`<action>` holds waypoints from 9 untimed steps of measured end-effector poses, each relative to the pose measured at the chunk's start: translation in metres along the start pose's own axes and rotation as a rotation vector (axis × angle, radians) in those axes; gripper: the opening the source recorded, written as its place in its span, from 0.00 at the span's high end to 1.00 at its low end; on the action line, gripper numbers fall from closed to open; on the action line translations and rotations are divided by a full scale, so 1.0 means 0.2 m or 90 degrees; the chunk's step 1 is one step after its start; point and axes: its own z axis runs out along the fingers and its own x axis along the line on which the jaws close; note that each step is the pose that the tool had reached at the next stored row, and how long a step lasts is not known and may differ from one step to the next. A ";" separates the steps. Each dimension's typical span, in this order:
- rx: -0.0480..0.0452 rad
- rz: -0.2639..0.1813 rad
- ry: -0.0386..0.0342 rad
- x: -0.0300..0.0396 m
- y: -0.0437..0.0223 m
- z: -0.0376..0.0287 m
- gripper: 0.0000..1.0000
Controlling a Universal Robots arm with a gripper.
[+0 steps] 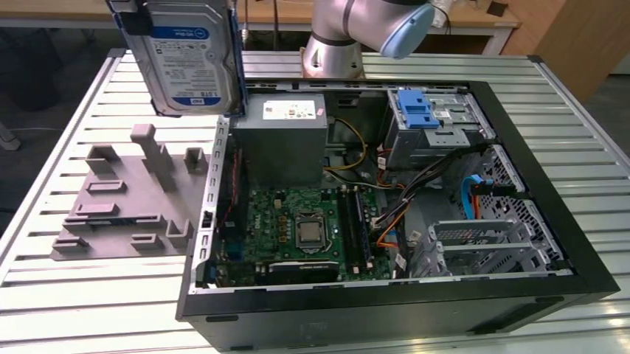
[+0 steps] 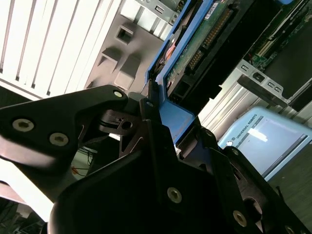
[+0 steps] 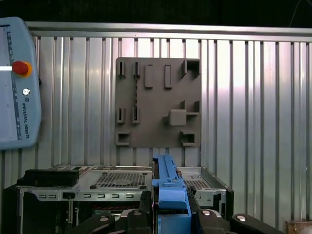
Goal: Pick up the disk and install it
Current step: 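Pick up the disk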
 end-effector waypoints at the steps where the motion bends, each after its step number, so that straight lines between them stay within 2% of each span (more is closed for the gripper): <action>1: 0.0000 0.000 0.0000 0.000 -0.008 0.000 0.64; 9: 0.0001 0.000 -0.0001 0.003 -0.067 0.000 0.64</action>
